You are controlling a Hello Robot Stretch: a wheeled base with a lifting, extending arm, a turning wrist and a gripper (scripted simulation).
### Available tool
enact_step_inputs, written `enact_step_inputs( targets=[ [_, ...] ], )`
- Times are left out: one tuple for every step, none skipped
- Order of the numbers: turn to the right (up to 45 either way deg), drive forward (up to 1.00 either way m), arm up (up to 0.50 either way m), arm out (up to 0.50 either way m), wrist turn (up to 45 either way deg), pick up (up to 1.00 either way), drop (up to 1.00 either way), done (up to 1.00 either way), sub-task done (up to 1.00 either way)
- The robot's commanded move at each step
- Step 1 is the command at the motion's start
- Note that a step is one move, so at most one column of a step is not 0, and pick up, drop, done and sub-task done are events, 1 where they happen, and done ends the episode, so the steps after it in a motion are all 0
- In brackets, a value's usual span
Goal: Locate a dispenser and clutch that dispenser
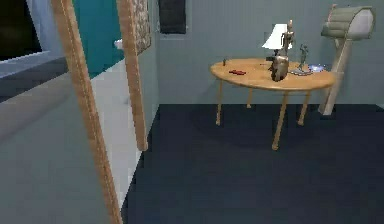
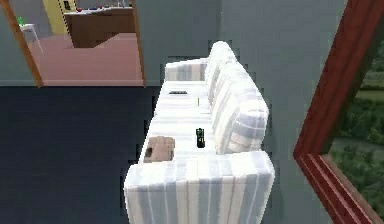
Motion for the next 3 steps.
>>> enact_step_inputs(
  targets=[
    [6.0,0.00,0.00,0.00,0.0,0.00,0.00,0.00,0.00],
    [0.0,1.00,0.00,0.00,0.0,0.00,0.00,0.00,0.00],
    [3.0,0.00,0.00,0.00,0.0,0.00,0.00,0.00,0.00]
  ],
)
